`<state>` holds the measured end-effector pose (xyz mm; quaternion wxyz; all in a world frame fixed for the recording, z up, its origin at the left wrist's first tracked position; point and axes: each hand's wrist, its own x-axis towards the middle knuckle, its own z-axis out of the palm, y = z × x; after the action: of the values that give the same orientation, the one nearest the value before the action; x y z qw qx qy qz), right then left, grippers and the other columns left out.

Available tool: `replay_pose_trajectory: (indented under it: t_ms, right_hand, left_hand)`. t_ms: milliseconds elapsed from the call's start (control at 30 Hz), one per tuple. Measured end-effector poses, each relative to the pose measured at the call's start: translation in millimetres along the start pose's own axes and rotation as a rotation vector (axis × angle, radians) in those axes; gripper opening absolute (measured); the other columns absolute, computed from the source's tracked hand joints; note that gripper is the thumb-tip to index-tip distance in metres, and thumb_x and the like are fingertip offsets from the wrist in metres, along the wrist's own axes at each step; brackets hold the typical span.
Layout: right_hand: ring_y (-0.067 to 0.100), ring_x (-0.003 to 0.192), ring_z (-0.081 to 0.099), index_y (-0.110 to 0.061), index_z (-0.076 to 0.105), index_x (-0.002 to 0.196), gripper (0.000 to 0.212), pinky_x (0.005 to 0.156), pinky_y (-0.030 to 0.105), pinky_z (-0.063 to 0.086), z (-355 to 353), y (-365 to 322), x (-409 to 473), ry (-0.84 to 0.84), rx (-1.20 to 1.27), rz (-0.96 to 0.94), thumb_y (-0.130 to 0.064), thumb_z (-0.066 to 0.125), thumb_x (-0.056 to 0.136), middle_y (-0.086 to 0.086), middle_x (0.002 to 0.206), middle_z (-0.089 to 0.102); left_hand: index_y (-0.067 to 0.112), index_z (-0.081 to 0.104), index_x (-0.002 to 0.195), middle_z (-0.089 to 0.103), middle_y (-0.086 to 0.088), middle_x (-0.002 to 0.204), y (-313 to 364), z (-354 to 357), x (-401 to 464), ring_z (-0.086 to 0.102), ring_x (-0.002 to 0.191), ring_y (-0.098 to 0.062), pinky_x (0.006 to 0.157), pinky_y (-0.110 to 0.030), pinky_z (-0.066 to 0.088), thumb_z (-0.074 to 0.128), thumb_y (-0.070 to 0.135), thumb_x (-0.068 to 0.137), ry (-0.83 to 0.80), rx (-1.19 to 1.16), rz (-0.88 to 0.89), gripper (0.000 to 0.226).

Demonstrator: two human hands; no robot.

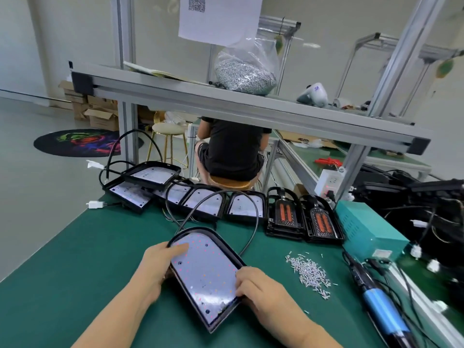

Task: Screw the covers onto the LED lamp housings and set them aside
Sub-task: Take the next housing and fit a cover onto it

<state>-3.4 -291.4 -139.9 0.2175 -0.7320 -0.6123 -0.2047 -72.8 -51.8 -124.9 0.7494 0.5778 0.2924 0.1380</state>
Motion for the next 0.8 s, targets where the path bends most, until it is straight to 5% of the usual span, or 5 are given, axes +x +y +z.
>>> replay_pose_trajectory:
  t_ms: [133, 367, 600, 800]
  right_hand:
    - [0.024, 0.087, 0.061, -0.008, 0.059, 0.082, 0.024, 0.101, 0.046, 0.046, -4, 6, 0, 0.000, -0.074, 0.076, 0.015, 0.061, 0.077, 0.005, 0.095, 0.061]
    - [0.029, 0.088, 0.059, -0.002, 0.061, 0.084, 0.019, 0.080, 0.032, 0.051, -5, -5, -5, 0.017, -0.033, 0.116, 0.012, 0.049, 0.082, 0.008, 0.098, 0.062]
    - [0.029, 0.083, 0.060, -0.002, 0.063, 0.080, 0.024, 0.100, 0.034, 0.044, -16, -5, -13, 0.014, -0.088, 0.094, 0.018, 0.053, 0.076, 0.007, 0.092, 0.063]
    - [0.023, 0.088, 0.063, -0.007, 0.066, 0.079, 0.027, 0.096, 0.040, 0.048, -22, -3, -17, 0.007, -0.170, 0.104, 0.018, 0.059, 0.070, 0.003, 0.092, 0.065]
  left_hand:
    - [0.001, 0.062, 0.081, 0.064, -0.014, 0.069, -4, 3, 0, 0.054, 0.059, -0.024, 0.057, -0.028, 0.040, 0.063, 0.002, 0.082, 0.059, 0.042, 0.021, 0.002]
    - [0.008, 0.058, 0.077, 0.061, -0.010, 0.071, -11, 0, 0, 0.050, 0.066, -0.024, 0.056, -0.029, 0.035, 0.064, 0.007, 0.083, 0.051, 0.072, 0.078, 0.008]
    - [0.006, 0.065, 0.100, 0.062, -0.017, 0.090, -10, 5, -6, 0.051, 0.079, -0.027, 0.064, -0.032, 0.040, 0.062, 0.030, 0.090, -0.043, -0.091, 0.005, 0.026]
    - [0.003, 0.061, 0.097, 0.063, -0.011, 0.082, -18, 9, -9, 0.052, 0.067, -0.023, 0.057, -0.027, 0.041, 0.058, 0.017, 0.092, 0.010, -0.056, 0.097, 0.015]
